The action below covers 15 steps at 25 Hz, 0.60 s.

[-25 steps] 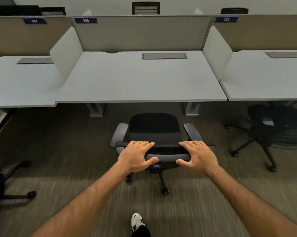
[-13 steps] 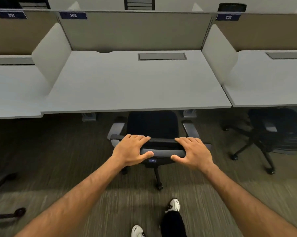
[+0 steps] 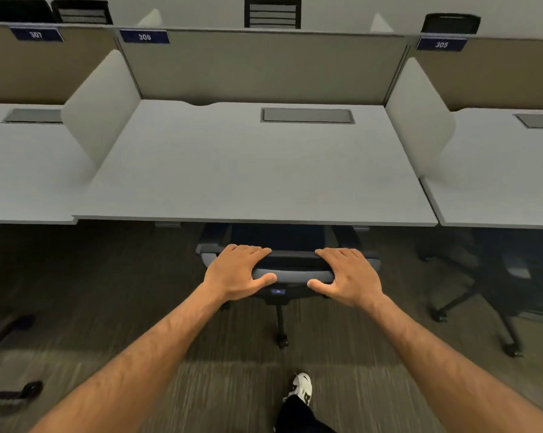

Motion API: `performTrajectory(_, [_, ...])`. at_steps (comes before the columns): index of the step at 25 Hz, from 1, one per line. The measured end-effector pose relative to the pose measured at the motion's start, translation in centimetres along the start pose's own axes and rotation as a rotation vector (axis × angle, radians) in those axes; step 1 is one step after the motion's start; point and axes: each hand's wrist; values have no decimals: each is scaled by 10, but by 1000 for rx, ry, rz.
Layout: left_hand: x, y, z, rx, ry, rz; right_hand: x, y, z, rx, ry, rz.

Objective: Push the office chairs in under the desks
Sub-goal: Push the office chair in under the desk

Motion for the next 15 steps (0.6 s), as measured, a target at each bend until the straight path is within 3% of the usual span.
performTrajectory(5, [0,-16,0,41,-16,13,-3,-14,13,20,-38,42])
performTrajectory(11, [-2,-14,5,91,30,6,2,-28,23,-14,-160,-118])
performTrajectory(15, [22,-6,-2,228,5,114,12,-76,2,4,-329,-125])
Point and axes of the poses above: each hand's wrist, its own y-axis away from the middle knuckle, its own x-axis out of the back of the hand, z = x × y, and after that the axes turned 13 degrees about z, right-handed
